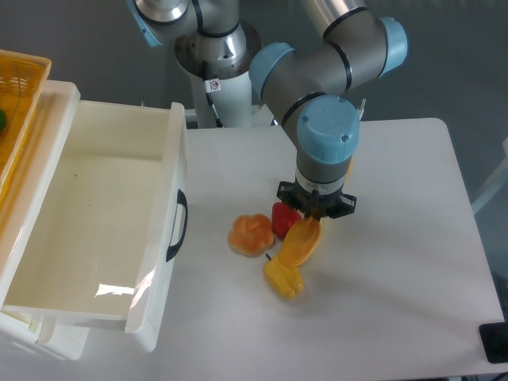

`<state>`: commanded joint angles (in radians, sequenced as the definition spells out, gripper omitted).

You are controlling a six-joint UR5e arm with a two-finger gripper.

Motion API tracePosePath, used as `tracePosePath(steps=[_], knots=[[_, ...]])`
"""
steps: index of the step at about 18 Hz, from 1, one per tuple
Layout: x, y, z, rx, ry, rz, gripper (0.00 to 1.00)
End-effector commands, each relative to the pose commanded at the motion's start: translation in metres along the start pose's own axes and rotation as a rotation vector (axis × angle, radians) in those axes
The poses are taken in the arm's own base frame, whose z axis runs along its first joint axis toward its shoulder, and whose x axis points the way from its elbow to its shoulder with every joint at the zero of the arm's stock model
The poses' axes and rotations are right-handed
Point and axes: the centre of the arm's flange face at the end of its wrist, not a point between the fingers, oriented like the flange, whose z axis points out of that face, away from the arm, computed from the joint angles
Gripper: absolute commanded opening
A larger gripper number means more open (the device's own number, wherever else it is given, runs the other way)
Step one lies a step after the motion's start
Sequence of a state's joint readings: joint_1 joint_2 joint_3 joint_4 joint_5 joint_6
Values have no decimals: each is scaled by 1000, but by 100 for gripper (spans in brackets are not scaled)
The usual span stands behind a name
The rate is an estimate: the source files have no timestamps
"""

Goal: Place the long bread in the upper white drawer
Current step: 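Lower the gripper onto the long orange bread and close it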

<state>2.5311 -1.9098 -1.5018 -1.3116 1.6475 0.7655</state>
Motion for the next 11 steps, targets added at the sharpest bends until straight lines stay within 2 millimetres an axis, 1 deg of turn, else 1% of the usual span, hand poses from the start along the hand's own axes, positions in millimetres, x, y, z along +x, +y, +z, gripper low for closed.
tracePosePath(steps=[1,8,11], knots=[[0,0,2,-3,-1,0,0],[-3,-1,-8,12,-12,-12,0],[-1,-2,-10,10,-12,-10,0]])
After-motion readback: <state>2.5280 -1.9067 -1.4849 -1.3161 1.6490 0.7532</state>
